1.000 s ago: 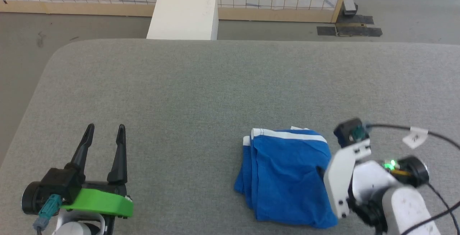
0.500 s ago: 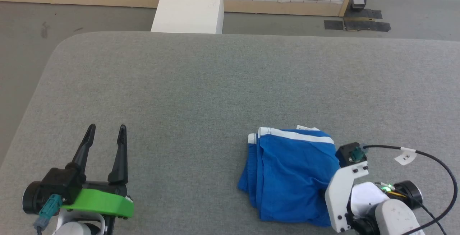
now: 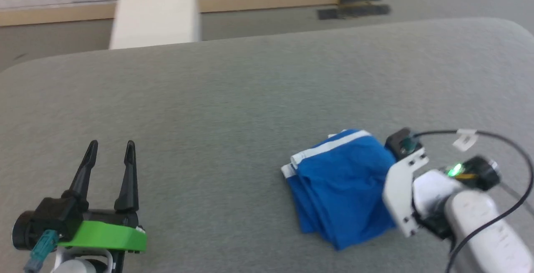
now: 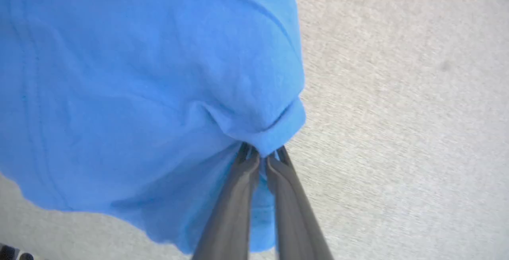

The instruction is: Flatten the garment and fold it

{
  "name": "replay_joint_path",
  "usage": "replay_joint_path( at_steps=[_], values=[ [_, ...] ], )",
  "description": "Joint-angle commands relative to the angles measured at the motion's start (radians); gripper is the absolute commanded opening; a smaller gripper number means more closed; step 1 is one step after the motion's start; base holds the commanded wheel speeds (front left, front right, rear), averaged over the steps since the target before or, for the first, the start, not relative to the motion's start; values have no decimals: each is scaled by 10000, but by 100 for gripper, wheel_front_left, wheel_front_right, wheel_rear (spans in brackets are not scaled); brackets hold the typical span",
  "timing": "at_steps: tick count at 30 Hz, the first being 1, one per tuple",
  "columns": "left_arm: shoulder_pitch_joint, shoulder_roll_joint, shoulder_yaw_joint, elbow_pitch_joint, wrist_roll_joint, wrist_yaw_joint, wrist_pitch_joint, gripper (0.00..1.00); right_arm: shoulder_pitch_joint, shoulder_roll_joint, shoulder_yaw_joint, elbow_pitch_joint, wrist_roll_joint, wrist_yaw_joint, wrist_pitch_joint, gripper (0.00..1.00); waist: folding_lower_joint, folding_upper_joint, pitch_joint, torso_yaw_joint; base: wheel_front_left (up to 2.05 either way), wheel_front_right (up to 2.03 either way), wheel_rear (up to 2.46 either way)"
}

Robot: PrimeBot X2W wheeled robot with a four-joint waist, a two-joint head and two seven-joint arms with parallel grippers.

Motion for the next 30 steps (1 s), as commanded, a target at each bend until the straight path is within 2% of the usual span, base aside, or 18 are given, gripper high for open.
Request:
replay_joint_path(
  at_steps=[1, 5, 7, 13, 16, 22, 27, 28, 29, 30],
  values=[
    [-16, 84, 25, -127, 95, -22, -36, 100, -410, -372, 132, -109, 161, -17, 81, 0, 0, -1, 734, -1419, 0, 0, 0],
    [-237, 290, -21, -458, 113, -84, -35, 100, -1140, -1276, -11, -113, 302, -17, 79, 0, 0, -1, 1422, -1877, 0, 0, 0],
    [-353, 448, -51, -615, 111, -118, -7, 100, -1440, -1533, -335, -36, 240, -17, 28, 0, 0, -1, 1793, -1979, 0, 0, 0],
    [-644, 1023, 25, -1129, -8, -200, 187, 100, -2013, -2290, -1570, 389, -224, -17, -569, 0, 0, -1, 2902, -1863, 0, 0, 0],
    [-736, 1260, 160, -1339, -111, -217, 268, 100, -2126, -2519, -2277, 585, -547, -17, -807, 0, 0, -1, 3360, -1725, 0, 0, 0],
    [-948, 1649, 215, -1506, -279, -257, 323, 100, -2067, -2751, -4324, 814, -1401, -17, -1349, 0, 0, -1, 3996, -1288, 0, 0, 0],
    [-1128, 1762, 159, -1398, -380, -273, 284, 100, -1768, -2524, -5938, 753, -1981, -17, -1451, 0, 0, -1, 4182, -959, 0, 0, 0],
    [-1155, 1768, 134, -1361, -395, -276, 270, 100, -1670, -2450, -6225, 724, -2120, -17, -1435, 63, 0, -1, 4178, -904, 0, 0, 0],
    [-1171, 1766, 112, -1323, -403, -277, 256, 100, -1596, -2379, -6464, 713, -2215, -17, -1390, 98, 0, -1, 4153, -866, 0, 0, 0],
    [-1178, 1755, 88, -1273, -412, -279, 239, 100, -1511, -2277, -6724, 678, -2302, -17, -1352, 100, 0, -1, 4108, -833, 0, 0, 0]
  ],
)
